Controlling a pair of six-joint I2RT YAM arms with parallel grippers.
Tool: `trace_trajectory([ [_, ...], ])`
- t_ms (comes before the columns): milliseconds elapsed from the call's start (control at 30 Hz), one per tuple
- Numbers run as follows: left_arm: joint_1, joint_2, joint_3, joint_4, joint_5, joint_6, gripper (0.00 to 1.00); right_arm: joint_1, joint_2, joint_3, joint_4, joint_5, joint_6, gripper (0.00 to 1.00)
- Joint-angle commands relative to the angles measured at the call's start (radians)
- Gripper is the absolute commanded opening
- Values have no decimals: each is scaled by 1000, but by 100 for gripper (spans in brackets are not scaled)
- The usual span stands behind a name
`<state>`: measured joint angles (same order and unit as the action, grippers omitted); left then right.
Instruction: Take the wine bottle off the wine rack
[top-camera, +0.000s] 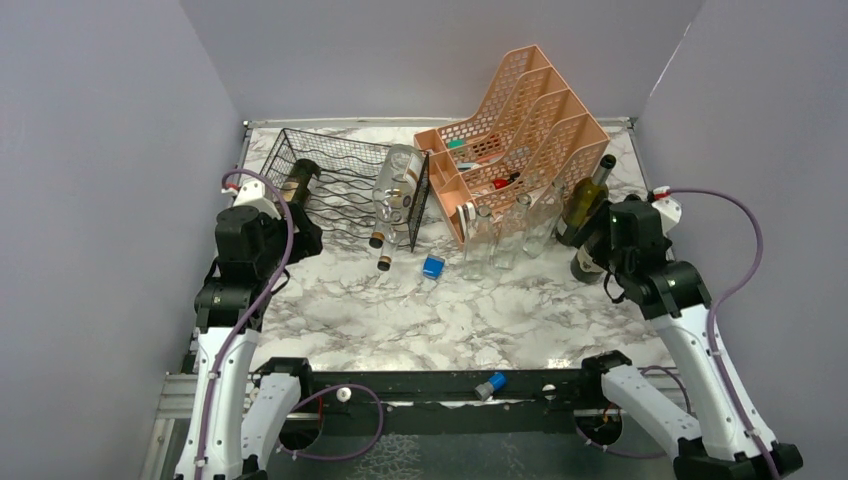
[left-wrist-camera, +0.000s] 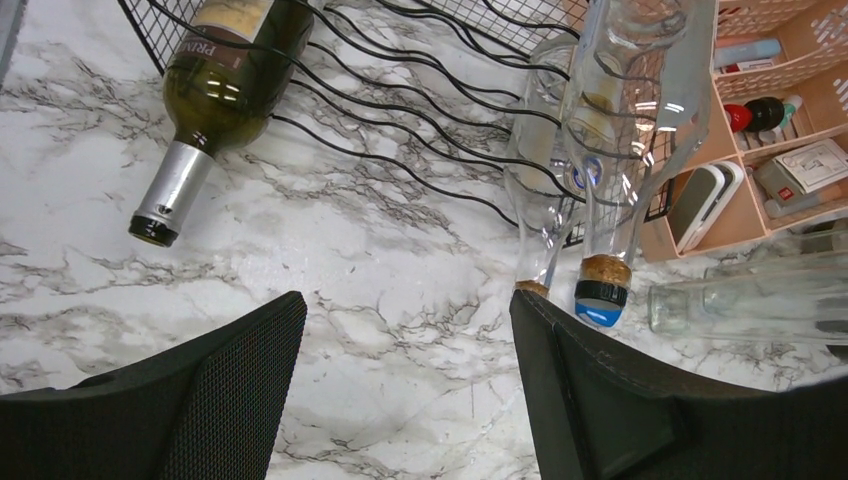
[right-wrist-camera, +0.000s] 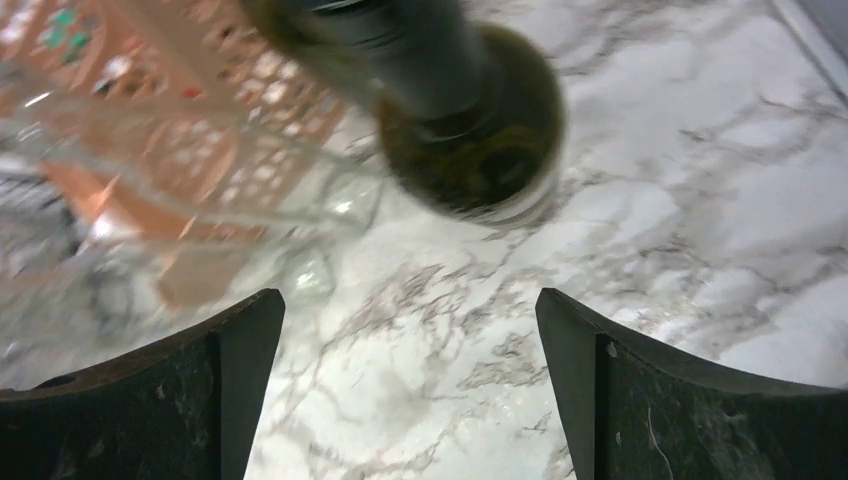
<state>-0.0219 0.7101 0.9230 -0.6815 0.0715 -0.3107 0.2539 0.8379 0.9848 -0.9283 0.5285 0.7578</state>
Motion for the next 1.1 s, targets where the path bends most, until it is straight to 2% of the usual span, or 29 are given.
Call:
trace_trajectory([
  [0,-6,27,-29,37,55,-46,80,-2,-124,6,162,-375,-298,100],
  [200,-6,76,-100,73,101,-121,80,-2,-341,-109,534,-952,-610,100],
  [267,-6,106,-106,76,96,-125,80,-2,-352,-119,589,-1099,-660,100],
  [400,13,167,-103,78,45,-109,84,10,-303,-114,595,-1274,-755,100],
  [500,119,204,-106,109,71,-107,87,50,-295,-133,620,-1295,-758,100],
  [667,393,309,-169,232,285,-168,87,140,-325,-169,630,-1216,-766,100],
  [733,461,373,-189,279,323,-199,86,175,-340,-177,622,-1179,-771,100],
  [867,507,450,-210,363,194,-228,85,214,-354,-186,611,-1175,-770,100],
  [1067,514,442,-257,522,61,-204,85,252,-392,-215,610,-1140,-776,100],
])
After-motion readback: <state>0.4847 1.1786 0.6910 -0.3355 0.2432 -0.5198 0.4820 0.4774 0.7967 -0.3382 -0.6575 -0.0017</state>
